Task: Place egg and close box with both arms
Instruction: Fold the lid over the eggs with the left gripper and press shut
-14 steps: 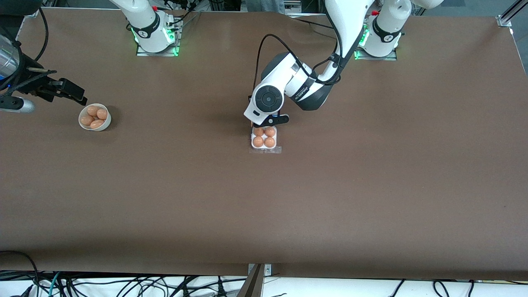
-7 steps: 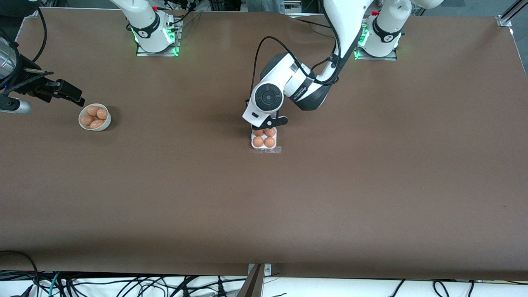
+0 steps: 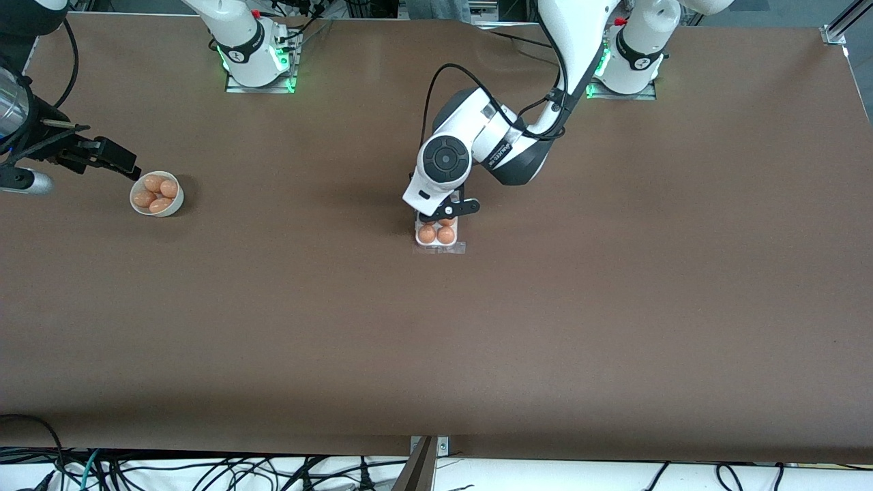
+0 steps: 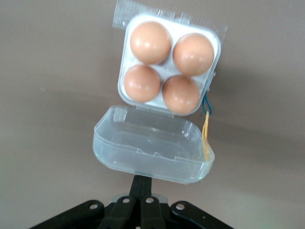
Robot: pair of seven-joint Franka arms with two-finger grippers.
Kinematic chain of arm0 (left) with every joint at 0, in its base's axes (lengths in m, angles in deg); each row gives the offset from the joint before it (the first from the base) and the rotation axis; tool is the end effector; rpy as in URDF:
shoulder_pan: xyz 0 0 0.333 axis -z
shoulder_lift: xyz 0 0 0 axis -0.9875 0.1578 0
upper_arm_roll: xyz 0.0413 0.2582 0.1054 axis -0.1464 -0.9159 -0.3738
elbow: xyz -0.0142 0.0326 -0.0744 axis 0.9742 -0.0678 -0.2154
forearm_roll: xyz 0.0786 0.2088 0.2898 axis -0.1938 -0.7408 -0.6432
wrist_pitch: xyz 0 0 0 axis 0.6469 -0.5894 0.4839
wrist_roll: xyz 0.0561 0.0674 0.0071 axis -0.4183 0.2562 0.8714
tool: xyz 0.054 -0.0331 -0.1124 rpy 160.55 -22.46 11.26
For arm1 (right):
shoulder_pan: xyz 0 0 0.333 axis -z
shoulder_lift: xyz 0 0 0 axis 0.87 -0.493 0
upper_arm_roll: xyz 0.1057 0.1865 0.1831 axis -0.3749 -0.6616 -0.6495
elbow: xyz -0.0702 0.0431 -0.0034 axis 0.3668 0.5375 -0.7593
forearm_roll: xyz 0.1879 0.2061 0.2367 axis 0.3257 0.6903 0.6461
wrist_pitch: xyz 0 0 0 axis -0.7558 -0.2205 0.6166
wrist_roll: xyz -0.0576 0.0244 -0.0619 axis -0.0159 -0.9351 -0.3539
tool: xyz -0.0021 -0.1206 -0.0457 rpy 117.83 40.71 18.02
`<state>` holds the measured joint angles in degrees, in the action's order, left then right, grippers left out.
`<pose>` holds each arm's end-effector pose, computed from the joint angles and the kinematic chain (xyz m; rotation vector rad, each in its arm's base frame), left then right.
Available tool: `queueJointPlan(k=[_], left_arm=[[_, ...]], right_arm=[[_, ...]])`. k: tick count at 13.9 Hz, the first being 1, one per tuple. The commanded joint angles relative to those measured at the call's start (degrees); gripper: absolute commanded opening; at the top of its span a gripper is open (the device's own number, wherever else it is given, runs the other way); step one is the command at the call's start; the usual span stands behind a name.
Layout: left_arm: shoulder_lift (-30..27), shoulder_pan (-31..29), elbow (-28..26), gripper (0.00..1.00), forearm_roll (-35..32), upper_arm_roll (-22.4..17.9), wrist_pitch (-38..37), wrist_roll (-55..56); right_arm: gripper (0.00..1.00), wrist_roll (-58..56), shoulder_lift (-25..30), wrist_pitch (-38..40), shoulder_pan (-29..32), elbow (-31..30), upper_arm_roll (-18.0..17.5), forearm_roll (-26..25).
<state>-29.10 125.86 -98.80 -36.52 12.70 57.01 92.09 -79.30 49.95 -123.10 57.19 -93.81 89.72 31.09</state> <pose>0.4416 -0.4776 0.2575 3.0386 0.3553 -0.5963 0.5273 0.0059 0.5244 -3.1219 0.2008 0.0553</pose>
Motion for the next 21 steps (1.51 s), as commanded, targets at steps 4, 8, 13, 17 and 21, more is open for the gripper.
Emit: queueJointPlan(k=[4, 8, 13, 17, 21], left_arm=[[1.57, 0.32, 1.7, 0.0, -2.84, -0.51, 2.83, 1.09], [1.57, 0.14, 4.5, 0.0, -2.93, -3.75, 6.18, 0.92], [-0.71, -0.12, 5.13, 0.62, -10.03, -7.88, 1.8, 0.39], [-5.71, -3.62, 5.22, 1.0, -12.33, -11.75, -0.23, -3.65], [-8.71, -14.07, 10.65, 0.99, -12.42, -11.84, -11.53, -18.98]], right_arm=[[1.0, 0.8, -0.63, 0.37, 0.99, 1.46, -0.89, 0.03], [1.0, 0.71, -0.63, 0.45, 0.99, 1.46, -0.89, 0.03], [1.0, 0.62, -0.63, 0.45, 1.08, 1.46, -0.8, 0.03], [1.0, 0.62, -0.63, 0.45, 1.08, 1.46, -0.8, 0.12], [1.0, 0.62, -0.63, 0.54, 1.08, 1.46, -0.8, 0.12]])
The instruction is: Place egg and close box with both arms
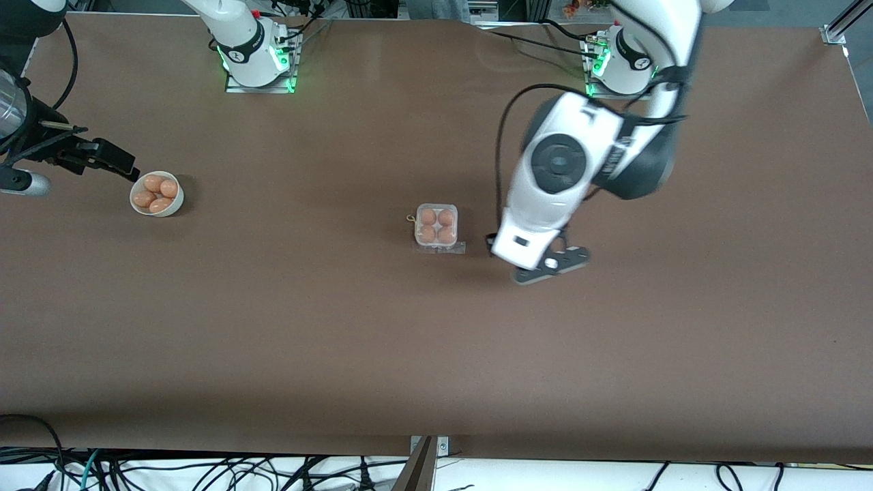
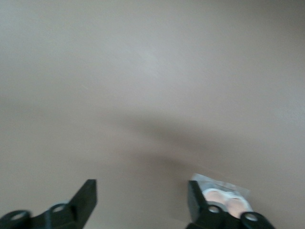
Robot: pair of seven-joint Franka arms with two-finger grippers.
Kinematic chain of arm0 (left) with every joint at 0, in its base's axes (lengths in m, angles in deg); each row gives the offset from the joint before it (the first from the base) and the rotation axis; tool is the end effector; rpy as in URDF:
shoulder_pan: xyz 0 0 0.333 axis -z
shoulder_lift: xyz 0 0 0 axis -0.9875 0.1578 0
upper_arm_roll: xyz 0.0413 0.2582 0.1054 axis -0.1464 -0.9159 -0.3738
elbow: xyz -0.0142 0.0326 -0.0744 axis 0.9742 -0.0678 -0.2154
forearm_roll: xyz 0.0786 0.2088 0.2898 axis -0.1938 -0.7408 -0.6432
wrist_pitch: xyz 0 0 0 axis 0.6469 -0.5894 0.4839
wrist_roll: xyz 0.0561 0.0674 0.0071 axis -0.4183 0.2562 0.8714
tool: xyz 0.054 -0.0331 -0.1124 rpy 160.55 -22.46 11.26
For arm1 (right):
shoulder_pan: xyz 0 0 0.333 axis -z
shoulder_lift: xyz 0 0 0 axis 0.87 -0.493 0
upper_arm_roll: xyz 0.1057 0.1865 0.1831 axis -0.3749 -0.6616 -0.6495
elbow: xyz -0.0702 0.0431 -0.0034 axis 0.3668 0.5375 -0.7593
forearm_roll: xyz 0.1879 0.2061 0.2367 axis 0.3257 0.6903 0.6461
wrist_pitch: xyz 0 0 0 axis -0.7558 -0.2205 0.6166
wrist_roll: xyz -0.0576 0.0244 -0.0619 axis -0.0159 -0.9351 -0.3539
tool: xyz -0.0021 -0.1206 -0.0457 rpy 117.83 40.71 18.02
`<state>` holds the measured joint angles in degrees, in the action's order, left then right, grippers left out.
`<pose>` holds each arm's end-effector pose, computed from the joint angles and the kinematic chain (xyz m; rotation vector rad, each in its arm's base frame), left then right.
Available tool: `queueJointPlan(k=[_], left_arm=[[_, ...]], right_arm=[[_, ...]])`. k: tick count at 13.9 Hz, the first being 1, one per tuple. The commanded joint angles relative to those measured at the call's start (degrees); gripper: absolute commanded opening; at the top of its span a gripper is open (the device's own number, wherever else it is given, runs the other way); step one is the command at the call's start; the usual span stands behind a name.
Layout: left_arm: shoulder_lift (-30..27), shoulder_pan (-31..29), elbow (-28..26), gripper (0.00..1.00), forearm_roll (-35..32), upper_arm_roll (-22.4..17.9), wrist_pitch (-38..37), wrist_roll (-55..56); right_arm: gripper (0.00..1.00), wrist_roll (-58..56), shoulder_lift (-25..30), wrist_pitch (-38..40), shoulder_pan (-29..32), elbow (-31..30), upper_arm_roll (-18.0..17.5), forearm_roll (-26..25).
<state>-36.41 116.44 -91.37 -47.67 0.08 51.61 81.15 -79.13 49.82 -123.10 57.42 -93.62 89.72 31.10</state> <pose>0.5935 -0.2905 0.3925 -3.0801 -0.4659 0.1010 0.5280 0.0039 0.5246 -3.1211 0.2117 0.0537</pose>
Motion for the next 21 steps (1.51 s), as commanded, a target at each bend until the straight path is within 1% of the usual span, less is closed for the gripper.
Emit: queueJointPlan(k=[1, 3, 5, 7, 8, 10, 11, 13, 14, 15, 16, 17, 18, 19, 21], left_arm=[[-1.4, -6.93, 5.07, 0.99, -1.35, 0.61, -8.96, -11.93], [-1.49, -10.89, 6.84, 1.0, -1.35, -0.36, -10.83, -17.39], [-1.58, -13.18, 8.51, 1.0, -1.35, -1.76, -12.23, -20.48], [-1.67, -14.24, 9.83, 1.0, -1.35, -3.43, -13.81, -24.51], [-2.54, -15.99, 10.27, 1.0, -1.27, -3.79, -14.17, -26.45], [-4.64, -18.81, 9.4, 1.0, -1.18, -3.44, -14.0, -31.36], [-6.22, -20.56, 7.83, 1.0, -1.18, -3.0, -13.83, -33.65], [-10.0, -23.46, 4.4, 1.0, -1.27, -1.43, -13.56, -36.04], [-11.5, -25.74, 3.34, 1.0, -1.35, 0.85, -13.21, -36.05], [-12.47, -28.72, 2.98, 1.0, -1.7, 4.35, -13.04, -35.96], [-13.35, -30.75, 2.89, 1.0, -3.62, 7.17, -13.29, -35.87], [-14.05, -31.38, 2.28, 1.0, -6.51, 8.85, -13.3, -35.87], [-15.89, -31.47, -0.77, 1.0, -7.93, 9.56, -12.95, -35.87], [-17.65, -31.48, -4.72, 1.0, -7.6, 9.66, -12.6, -36.13], [-19.24, -31.3, -9.13, 1.0, -7.42, 10.62, -9.88, -35.79]], right_arm=[[1.0, 0.45, -0.5, 0.54, 0.85, 1.27, -0.8, 0.11], [1.0, 0.45, -0.5, 0.54, 0.85, 1.27, -0.8, 0.11], [1.0, 0.54, -0.5, 0.63, 0.85, 1.27, -0.8, 0.11], [1.0, 0.54, -0.5, 0.71, 0.85, 1.26, -0.8, 0.11], [1.0, 0.54, -0.5, 0.71, 0.85, 1.27, -0.8, 0.11], [1.0, 0.54, -0.5, 0.71, 0.85, 1.27, -0.8, 0.11], [1.0, 0.54, -0.5, 0.71, 0.85, 1.27, -0.8, 0.11], [1.0, 0.54, -0.5, 0.71, 0.85, 1.27, -0.8, 0.11], [1.0, 0.54, -0.5, 0.8, 0.85, 1.27, -0.8, 0.11], [1.0, 0.54, -0.5, 0.8, 0.85, 1.18, -0.8, 0.11], [1.0, 0.54, -0.5, 0.8, 0.85, 1.26, -0.8, 0.11], [1.0, 0.54, -0.5, 0.8, 0.85, 1.27, -0.8, 0.11], [1.0, 0.54, -0.5, 0.89, 0.85, 1.27, -0.8, 0.11], [1.0, 0.54, -0.5, 0.89, 0.85, 1.27, -0.8, 0.11], [1.0, 0.54, -0.5, 0.89, 0.85, 1.27, -0.8, 0.11]])
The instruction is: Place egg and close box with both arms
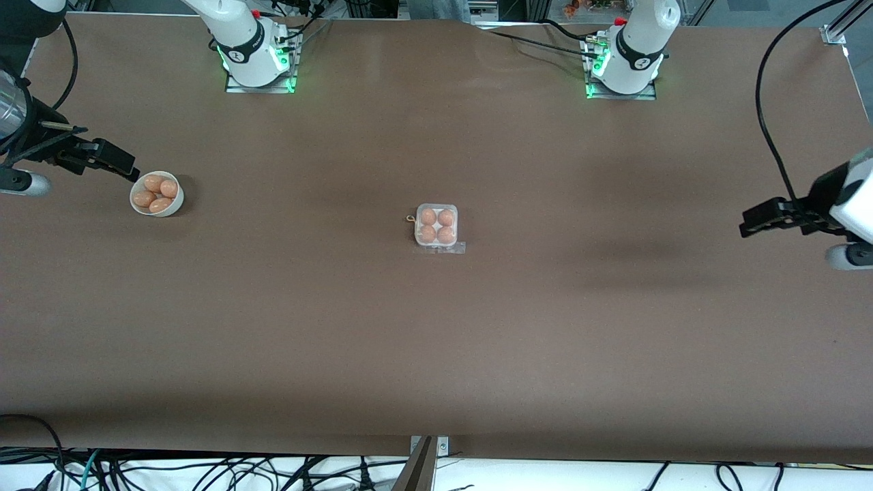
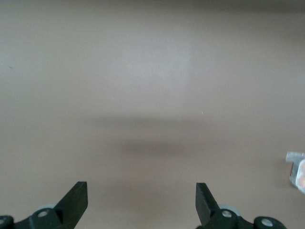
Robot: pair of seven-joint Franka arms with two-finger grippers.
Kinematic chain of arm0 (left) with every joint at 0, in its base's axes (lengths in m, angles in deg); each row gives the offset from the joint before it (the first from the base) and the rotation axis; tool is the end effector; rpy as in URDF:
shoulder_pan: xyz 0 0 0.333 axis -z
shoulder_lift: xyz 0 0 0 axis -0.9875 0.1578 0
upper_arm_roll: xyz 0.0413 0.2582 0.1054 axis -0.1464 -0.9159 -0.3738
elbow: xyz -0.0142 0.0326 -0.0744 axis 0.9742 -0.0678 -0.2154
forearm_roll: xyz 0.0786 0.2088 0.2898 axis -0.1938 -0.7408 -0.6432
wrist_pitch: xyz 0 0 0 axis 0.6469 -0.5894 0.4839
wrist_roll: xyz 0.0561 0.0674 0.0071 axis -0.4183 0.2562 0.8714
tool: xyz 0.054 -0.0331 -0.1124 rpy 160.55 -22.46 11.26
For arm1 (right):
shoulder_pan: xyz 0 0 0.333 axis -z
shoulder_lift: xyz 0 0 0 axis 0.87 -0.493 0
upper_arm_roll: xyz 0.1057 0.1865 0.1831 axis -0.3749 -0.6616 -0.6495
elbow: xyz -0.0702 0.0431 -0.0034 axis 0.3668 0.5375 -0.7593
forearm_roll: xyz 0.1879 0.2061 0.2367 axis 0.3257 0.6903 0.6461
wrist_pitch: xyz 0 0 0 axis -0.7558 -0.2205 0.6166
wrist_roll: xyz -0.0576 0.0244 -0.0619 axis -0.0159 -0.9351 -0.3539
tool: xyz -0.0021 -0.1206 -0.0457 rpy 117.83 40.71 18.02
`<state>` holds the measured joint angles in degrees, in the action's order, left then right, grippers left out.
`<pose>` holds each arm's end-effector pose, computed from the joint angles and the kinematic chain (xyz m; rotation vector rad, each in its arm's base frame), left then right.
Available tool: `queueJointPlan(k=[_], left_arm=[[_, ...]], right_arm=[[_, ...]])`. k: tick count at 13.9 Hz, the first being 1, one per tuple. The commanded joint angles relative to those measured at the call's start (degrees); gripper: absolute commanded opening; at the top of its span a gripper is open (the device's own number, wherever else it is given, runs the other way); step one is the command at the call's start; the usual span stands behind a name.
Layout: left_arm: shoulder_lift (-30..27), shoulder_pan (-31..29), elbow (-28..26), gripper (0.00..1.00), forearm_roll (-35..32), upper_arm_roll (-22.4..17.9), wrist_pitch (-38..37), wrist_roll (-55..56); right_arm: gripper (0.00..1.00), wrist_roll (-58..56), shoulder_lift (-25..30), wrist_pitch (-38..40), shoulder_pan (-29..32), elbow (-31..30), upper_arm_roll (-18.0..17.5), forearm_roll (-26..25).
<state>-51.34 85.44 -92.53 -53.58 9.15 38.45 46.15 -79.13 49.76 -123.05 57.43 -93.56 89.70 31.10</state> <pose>0.5954 -0.0131 0.5238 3.1281 0.1106 -0.1117 0.5282 0.0040 0.5245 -3.1212 0.2114 0.0550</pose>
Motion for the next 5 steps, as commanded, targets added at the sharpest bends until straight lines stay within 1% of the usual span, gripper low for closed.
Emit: queueJointPlan(k=[1, 3, 5], left_arm=[[-5.01, -0.38, -9.3, 1.0, -1.51, 1.64, 4.6, -0.88], [-6.25, -0.47, -10.45, 1.0, -1.51, 1.64, 6.63, -1.14], [-8.09, -0.56, -12.47, 1.0, -1.51, 1.64, 6.64, -1.23]], right_arm=[[1.0, 0.53, -0.44, 0.84, 0.83, 1.21, -0.79, 0.11], [1.0, 0.53, -0.44, 0.84, 0.83, 1.12, -0.79, 0.11], [1.0, 0.53, -0.44, 0.84, 0.83, 1.12, -0.79, 0.11]])
